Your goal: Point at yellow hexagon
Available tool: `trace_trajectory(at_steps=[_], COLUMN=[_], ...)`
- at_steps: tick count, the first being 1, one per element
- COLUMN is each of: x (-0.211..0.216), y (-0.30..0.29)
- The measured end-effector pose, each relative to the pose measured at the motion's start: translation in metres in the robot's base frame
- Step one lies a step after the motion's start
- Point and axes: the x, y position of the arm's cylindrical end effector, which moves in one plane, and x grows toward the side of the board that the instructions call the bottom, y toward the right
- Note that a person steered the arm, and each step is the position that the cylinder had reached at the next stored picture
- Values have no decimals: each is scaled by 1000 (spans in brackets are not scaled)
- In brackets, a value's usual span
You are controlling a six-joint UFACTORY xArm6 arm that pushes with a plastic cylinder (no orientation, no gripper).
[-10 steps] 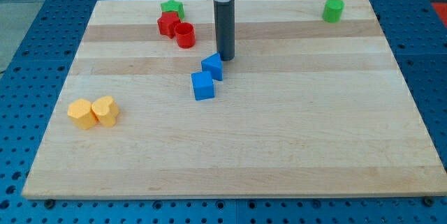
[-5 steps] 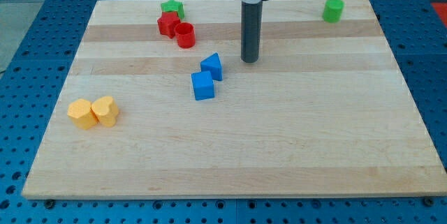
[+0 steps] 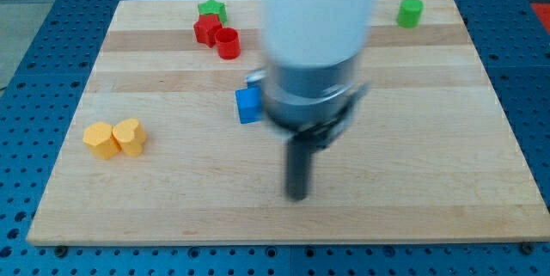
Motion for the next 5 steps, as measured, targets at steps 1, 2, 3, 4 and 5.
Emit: trace_trajectory(at_steps=[1,2,3,4,5], x=[22,22,15,-45,-83], y=[-119,-246,-271,-271,-249])
